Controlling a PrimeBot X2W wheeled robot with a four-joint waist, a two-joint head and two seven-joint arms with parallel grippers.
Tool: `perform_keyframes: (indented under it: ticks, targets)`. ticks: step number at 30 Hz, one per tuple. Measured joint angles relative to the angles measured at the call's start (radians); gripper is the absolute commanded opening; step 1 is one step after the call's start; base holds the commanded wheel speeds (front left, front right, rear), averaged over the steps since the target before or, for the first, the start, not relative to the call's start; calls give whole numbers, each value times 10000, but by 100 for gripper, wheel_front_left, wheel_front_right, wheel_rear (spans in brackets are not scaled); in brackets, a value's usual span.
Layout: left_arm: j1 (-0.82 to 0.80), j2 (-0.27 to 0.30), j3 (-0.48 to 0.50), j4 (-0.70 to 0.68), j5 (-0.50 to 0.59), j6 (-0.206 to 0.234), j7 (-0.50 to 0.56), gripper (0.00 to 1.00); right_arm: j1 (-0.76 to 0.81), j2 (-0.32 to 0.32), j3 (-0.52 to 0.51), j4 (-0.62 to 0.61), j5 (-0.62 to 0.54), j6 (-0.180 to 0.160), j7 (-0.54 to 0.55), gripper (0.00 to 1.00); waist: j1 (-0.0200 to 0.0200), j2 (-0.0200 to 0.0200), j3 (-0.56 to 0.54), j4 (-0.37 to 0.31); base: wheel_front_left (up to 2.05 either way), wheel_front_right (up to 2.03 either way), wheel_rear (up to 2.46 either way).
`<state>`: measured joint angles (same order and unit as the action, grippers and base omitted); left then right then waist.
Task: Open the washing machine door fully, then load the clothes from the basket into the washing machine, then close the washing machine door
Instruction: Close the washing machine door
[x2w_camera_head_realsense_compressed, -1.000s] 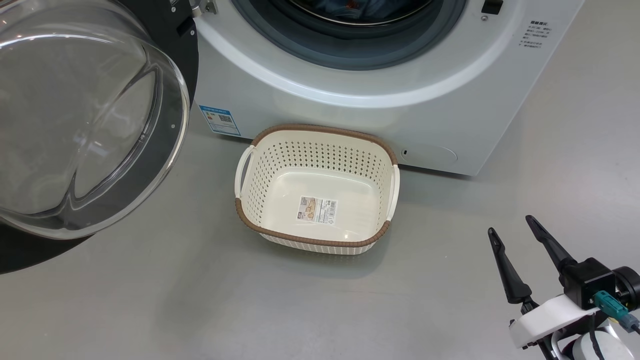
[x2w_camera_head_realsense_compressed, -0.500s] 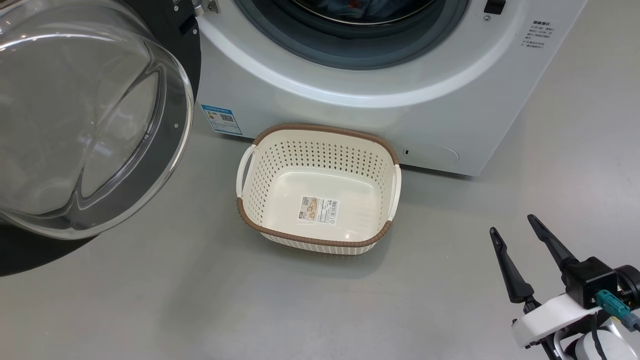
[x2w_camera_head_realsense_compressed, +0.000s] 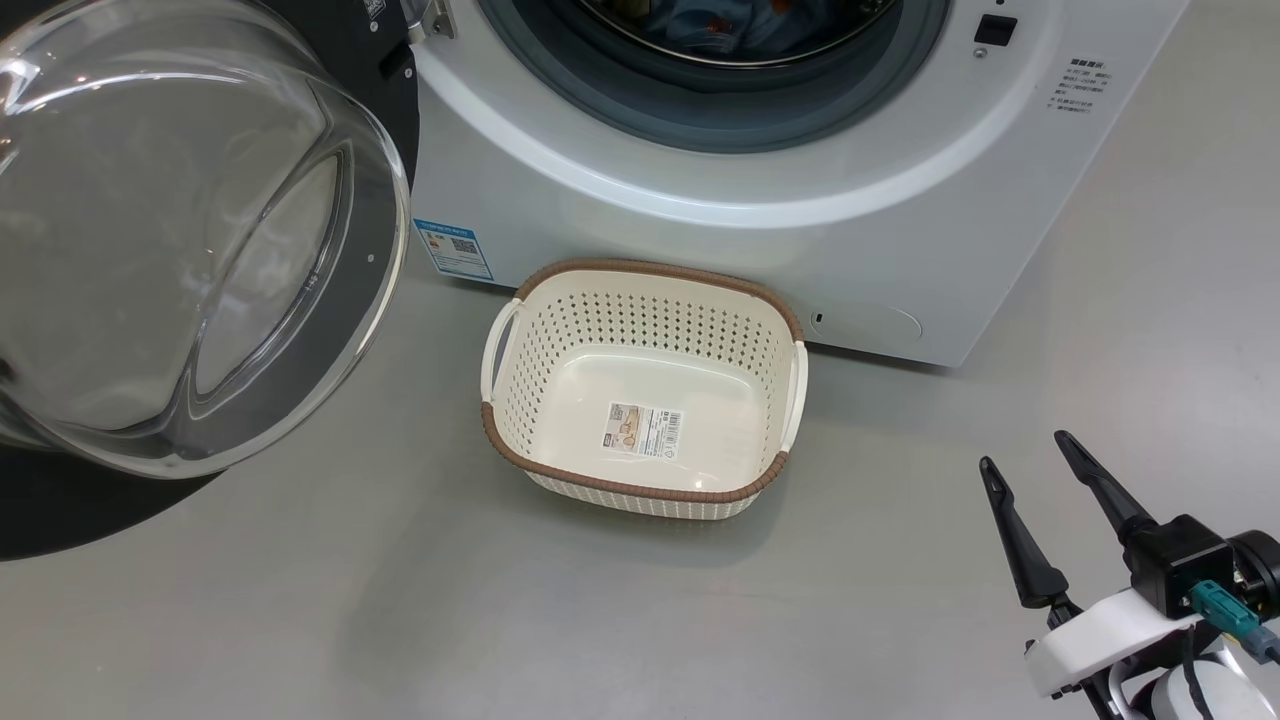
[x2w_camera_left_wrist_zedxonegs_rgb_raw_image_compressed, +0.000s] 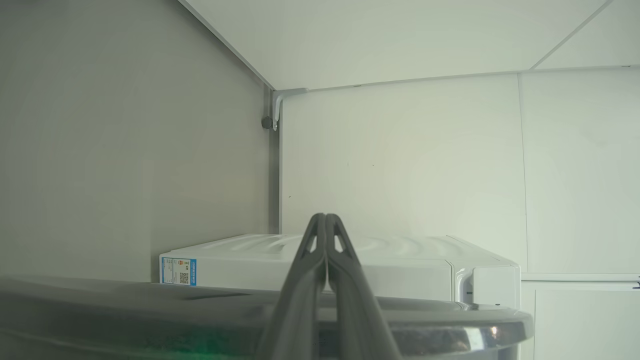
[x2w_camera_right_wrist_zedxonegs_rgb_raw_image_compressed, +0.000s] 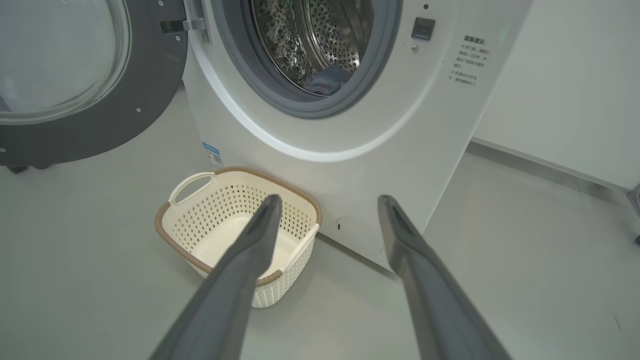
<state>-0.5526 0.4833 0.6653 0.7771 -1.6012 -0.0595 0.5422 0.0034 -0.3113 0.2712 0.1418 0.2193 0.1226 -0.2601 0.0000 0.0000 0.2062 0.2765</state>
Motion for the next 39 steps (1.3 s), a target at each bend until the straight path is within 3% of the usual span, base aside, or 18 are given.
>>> perform_keyframes:
  ticks: [8, 21, 39]
  targets:
    - [20, 8, -240, -8, 61, -291, 437, 0, 1, -15, 12, 15, 0, 0, 0, 100, 0, 0, -109, -5, 0, 0, 0]
    - [42, -46, -324, -35, -21, -385, 926, 0, 3, 8, 6, 17, 2, 0, 0, 100, 0, 0, -192, -6, 0, 0, 0]
    - [474, -545, -848, -454, -38, -545, 1825, 0, 72, 385, -178, 100, 17, 0, 0, 100, 0, 0, -622, 161, 0, 0, 0]
